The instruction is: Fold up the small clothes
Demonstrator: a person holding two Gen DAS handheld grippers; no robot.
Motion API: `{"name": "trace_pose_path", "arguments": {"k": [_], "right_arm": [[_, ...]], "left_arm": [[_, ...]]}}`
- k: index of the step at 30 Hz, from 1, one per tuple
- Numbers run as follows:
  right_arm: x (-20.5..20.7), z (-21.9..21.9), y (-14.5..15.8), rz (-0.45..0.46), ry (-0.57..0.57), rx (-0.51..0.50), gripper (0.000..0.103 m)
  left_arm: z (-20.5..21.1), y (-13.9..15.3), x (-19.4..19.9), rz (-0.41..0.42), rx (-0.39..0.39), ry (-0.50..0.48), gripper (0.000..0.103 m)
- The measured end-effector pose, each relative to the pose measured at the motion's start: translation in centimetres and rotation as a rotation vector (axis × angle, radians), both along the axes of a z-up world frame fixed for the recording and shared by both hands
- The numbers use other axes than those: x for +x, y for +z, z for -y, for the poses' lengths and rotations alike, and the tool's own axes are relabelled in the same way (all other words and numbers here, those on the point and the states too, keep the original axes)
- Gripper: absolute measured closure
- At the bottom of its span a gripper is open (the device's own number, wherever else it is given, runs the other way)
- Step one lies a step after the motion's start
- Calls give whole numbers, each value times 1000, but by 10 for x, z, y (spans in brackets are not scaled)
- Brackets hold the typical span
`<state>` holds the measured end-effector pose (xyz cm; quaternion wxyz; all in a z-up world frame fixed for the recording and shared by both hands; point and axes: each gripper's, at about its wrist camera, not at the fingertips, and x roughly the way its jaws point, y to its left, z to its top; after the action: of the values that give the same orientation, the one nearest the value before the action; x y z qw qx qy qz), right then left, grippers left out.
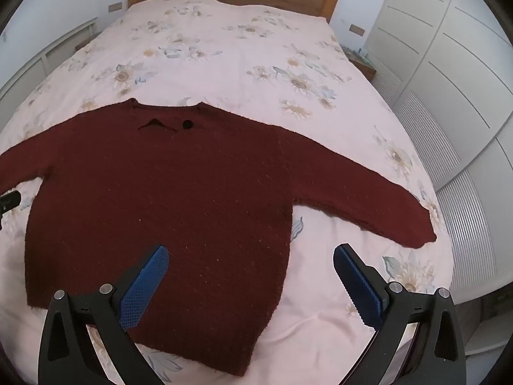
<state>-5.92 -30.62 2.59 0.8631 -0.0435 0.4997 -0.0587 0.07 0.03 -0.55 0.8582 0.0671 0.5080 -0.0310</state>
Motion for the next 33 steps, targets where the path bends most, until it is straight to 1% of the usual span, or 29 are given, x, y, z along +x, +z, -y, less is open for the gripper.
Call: {"name": "trace_pose_path", "arguments": {"k": [7, 11, 33], "right_arm": [[-2, 1, -2, -1, -2, -2, 0], [-3, 1, -2, -1, -5, -7, 0], [-6, 3, -5, -18, -11, -11, 0]], "left_arm": [[-1, -1, 1, -2, 2, 2, 1], [-3, -2, -1, -6, -15, -7, 1], [10, -2, 4, -14, 8, -43, 1]]}}
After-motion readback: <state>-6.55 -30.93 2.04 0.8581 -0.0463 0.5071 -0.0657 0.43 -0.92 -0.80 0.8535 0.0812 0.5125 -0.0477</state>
